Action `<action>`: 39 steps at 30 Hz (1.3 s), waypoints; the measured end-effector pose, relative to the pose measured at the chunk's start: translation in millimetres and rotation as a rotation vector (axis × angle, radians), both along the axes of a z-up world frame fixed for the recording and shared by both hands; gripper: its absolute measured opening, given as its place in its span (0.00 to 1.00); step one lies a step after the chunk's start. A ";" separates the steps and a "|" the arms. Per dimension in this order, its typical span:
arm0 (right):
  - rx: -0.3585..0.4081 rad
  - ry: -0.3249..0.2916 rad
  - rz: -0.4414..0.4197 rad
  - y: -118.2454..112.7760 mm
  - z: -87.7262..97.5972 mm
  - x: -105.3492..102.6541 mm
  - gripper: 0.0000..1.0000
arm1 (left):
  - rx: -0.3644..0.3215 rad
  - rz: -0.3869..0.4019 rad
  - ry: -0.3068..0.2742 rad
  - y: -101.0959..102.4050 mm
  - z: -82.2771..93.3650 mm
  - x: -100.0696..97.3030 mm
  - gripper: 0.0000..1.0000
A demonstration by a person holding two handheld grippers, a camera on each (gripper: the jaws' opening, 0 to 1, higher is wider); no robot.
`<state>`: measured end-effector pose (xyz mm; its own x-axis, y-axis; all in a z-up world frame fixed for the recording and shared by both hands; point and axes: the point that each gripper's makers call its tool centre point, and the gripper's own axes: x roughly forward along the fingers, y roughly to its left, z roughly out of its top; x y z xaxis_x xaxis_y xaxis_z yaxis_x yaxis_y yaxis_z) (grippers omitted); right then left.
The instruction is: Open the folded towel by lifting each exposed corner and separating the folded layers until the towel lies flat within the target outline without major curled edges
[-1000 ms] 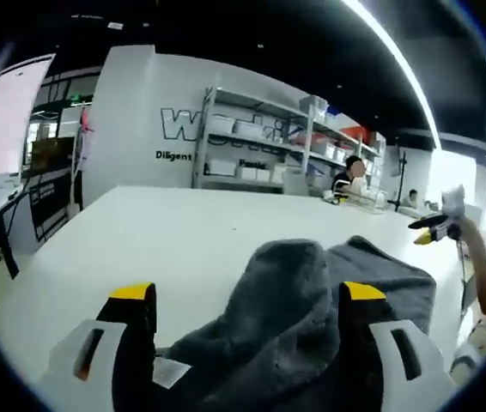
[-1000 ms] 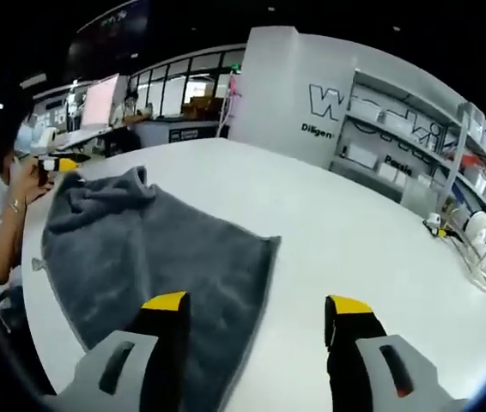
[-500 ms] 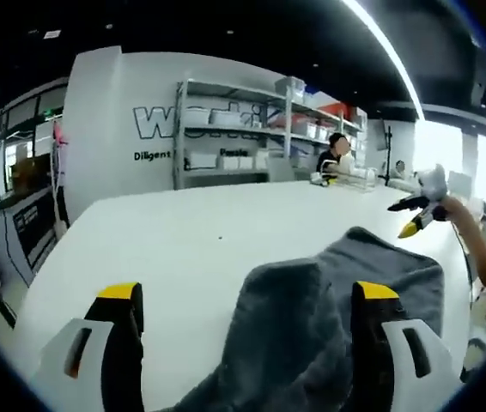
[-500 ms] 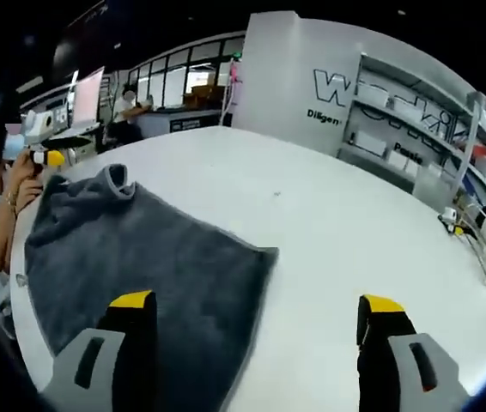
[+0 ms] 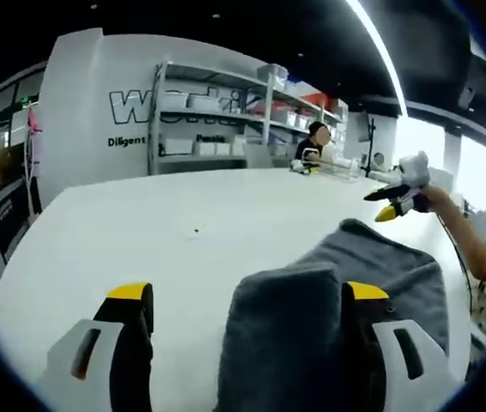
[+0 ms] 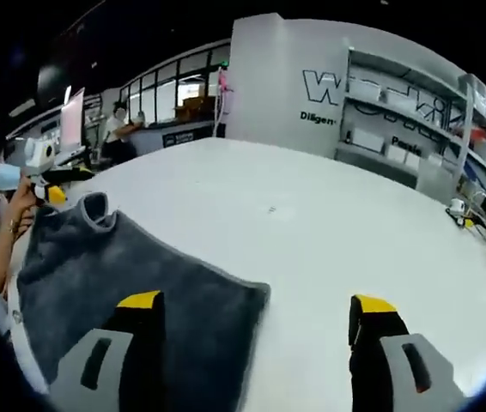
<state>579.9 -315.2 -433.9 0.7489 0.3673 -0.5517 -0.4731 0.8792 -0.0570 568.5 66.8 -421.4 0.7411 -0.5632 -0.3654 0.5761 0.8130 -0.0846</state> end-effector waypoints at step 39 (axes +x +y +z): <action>-0.073 0.090 -0.011 -7.9 -63.3 30.2 0.00 | -0.011 -0.078 0.084 -17.4 -39.7 4.2 0.00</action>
